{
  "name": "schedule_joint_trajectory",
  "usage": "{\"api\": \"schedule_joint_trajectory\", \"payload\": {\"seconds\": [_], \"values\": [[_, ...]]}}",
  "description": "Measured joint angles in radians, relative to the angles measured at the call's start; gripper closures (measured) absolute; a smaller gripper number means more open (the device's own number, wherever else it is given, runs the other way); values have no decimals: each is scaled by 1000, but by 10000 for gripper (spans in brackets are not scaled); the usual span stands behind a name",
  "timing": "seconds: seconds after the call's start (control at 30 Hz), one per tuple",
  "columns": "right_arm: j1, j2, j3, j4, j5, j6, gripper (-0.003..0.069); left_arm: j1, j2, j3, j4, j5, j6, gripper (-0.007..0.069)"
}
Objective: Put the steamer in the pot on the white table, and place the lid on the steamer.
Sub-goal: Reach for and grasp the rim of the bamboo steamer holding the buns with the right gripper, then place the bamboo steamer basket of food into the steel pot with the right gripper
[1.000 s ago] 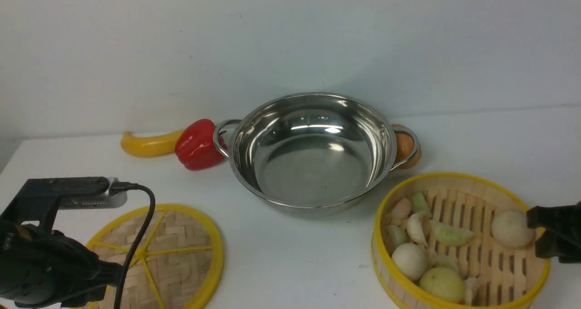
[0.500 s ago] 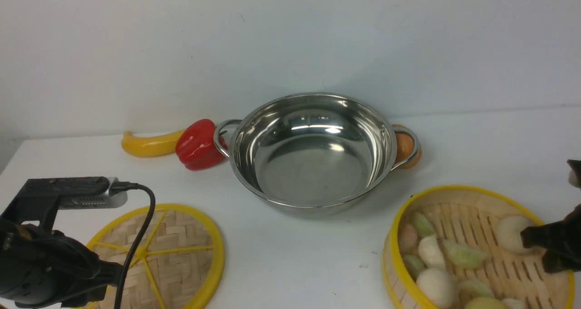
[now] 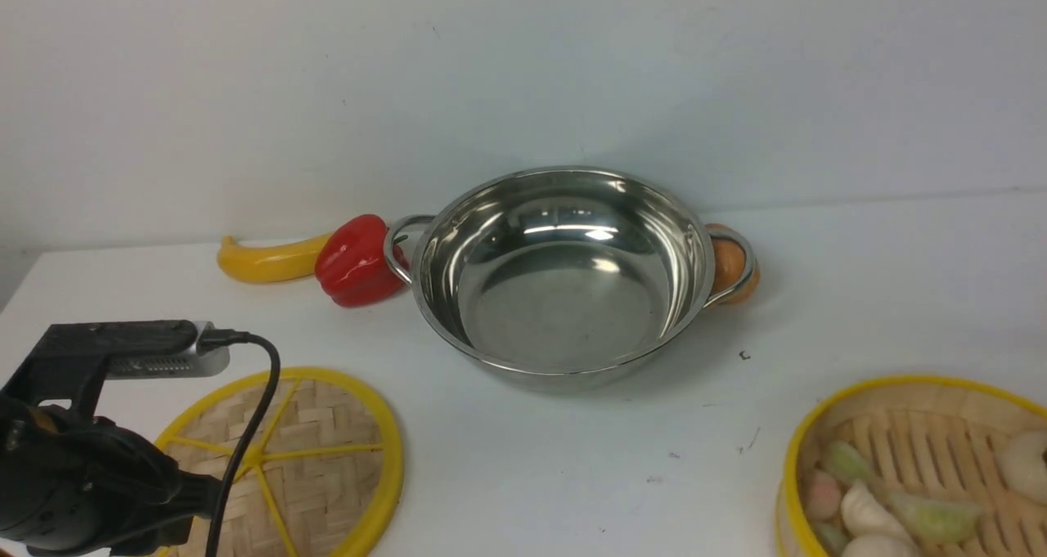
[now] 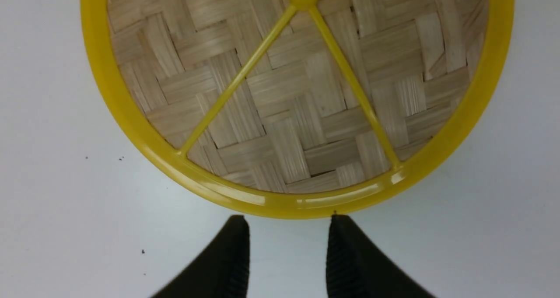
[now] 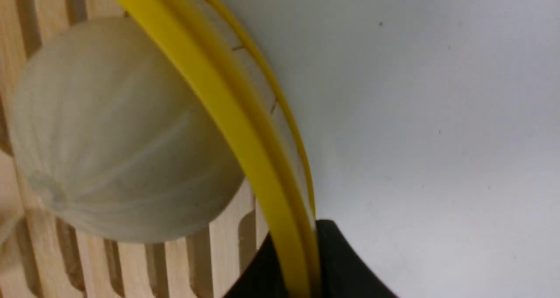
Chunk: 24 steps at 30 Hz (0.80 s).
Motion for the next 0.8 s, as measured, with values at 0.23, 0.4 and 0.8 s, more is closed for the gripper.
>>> {"api": "schedule_joint_trajectory", "payload": {"seconds": [0.23, 0.4, 0.8], "values": [[15, -1, -267, 73, 144, -36, 608, 0, 0, 0, 0, 1, 0, 383], [108, 17, -482, 70, 144, 19, 608, 0, 0, 0, 0, 3, 0, 383], [435, 503, -1139, 154, 167, 120, 608, 0, 0, 0, 0, 5, 0, 384]]}}
